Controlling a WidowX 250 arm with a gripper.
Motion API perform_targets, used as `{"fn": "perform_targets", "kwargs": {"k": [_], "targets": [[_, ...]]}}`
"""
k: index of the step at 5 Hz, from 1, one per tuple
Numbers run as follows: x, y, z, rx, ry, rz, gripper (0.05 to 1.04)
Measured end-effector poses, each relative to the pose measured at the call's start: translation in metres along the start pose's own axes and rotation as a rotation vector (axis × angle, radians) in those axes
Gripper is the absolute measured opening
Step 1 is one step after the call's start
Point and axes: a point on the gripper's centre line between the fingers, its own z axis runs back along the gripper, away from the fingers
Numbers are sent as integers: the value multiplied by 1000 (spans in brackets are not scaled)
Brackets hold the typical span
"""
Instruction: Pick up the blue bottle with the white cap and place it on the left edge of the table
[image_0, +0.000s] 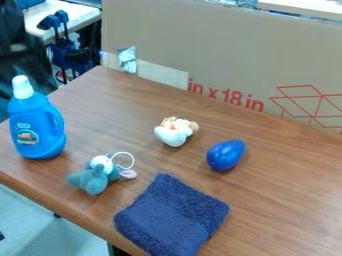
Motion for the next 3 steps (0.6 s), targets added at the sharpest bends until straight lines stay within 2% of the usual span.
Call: {"fn": "perform_targets", "kwargs": {"k": [1, 2, 3], "targets": [[20, -2, 35, 6, -101, -17, 1010], [30, -20, 67, 59, -86, -70, 1007], [41, -71, 67, 38, -17, -204, 1006]]}}
